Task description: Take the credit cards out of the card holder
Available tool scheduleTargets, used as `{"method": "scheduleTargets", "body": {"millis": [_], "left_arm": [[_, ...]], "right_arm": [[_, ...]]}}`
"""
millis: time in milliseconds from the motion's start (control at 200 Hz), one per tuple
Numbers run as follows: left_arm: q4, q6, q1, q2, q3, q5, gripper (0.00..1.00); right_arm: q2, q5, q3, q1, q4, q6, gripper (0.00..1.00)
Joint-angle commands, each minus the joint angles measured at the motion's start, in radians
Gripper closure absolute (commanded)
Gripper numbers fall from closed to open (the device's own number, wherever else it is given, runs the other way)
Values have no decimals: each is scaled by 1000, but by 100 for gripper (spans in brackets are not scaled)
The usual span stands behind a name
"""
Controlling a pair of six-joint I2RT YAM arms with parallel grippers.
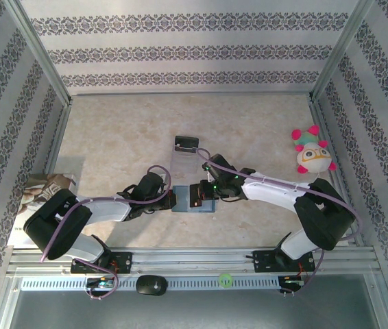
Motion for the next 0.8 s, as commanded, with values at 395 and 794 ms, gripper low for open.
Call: {"method": "scheduleTargets", "body": {"millis": [395,794], "left_arm": [[-13,-5,12,60,-6,28,100],[9,-6,12,82,-1,46,100]], "right_arm": [[99,114,159,103,-148,-17,98],[148,75,161,103,-92,-22,79]]}}
